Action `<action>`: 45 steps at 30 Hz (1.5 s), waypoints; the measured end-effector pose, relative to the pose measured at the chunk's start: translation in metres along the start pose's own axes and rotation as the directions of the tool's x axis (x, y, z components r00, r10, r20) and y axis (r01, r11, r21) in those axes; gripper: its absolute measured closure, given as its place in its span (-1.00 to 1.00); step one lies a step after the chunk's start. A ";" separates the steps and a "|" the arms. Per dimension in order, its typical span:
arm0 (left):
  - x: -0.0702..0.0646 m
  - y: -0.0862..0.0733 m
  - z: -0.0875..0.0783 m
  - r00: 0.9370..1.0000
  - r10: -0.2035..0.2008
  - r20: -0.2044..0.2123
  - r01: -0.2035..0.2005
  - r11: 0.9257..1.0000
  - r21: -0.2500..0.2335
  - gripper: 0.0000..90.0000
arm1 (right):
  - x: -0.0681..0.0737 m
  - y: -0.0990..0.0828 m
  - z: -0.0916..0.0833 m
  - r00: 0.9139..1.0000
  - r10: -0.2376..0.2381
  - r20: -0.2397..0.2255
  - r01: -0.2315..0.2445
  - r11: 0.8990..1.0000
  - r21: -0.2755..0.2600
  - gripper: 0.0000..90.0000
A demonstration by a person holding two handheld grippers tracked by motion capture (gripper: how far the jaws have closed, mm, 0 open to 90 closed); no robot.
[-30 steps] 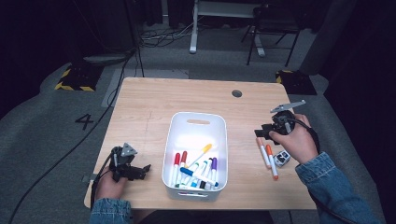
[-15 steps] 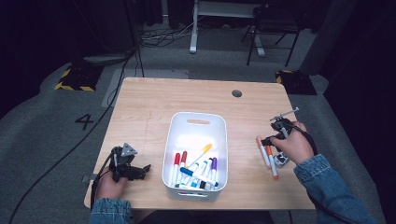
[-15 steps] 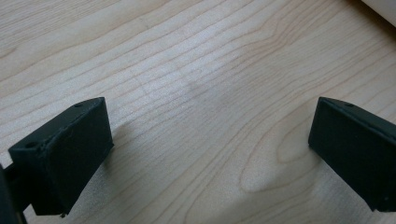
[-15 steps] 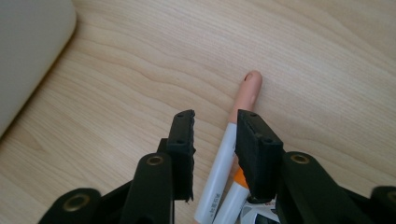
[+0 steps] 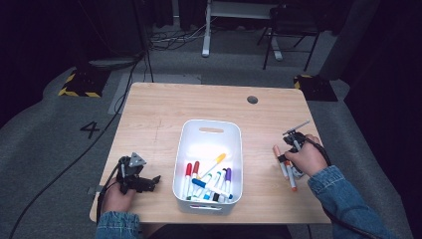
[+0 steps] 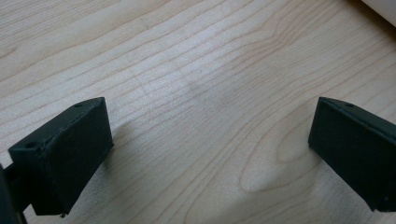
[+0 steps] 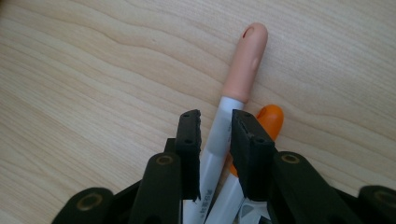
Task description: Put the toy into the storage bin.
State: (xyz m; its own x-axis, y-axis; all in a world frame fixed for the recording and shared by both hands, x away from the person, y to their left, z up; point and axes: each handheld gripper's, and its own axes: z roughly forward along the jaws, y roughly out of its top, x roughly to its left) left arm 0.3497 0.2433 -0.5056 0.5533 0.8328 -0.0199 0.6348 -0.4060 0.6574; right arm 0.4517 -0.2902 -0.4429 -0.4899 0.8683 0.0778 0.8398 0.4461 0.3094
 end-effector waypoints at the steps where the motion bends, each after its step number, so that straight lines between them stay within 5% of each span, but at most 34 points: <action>1: 0.000 0.000 0.000 1.000 0.000 0.000 0.000 1.000 0.000 -1.00 | -0.001 0.000 0.002 1.000 0.001 -0.001 -0.001 1.000 0.006 0.66; 10: 0.000 0.000 0.000 1.000 0.000 -0.001 0.000 1.000 0.000 -1.00 | 0.001 0.004 0.019 0.999 0.033 -0.021 -0.032 0.998 0.050 0.68; 21: 0.000 0.000 0.000 1.000 -0.002 0.001 0.002 1.000 0.001 -1.00 | 0.016 0.010 0.023 0.997 0.003 0.073 -0.008 0.997 0.072 0.71; 25: 0.000 0.000 0.000 1.000 -0.002 0.001 0.002 1.000 0.000 -1.00 | 0.017 0.011 0.023 0.997 0.000 0.071 -0.006 0.997 0.073 0.72; 34: 0.000 0.000 0.000 1.000 -0.002 0.001 0.002 1.000 0.000 -1.00 | 0.011 0.006 0.022 1.000 0.008 0.026 -0.008 1.000 -0.002 0.72; 45: 0.000 0.000 0.000 1.000 -0.002 0.001 0.002 1.000 0.000 -1.00 | 0.026 0.010 -0.014 0.997 -0.042 -0.066 0.033 0.992 -0.123 0.72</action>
State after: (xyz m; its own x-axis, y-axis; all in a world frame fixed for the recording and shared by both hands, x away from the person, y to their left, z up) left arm 0.3496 0.2432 -0.5056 0.5524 0.8333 -0.0218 0.6360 -0.4044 0.6572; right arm 0.4440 -0.2665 -0.4247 -0.5389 0.8327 0.1274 0.7877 0.4446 0.4265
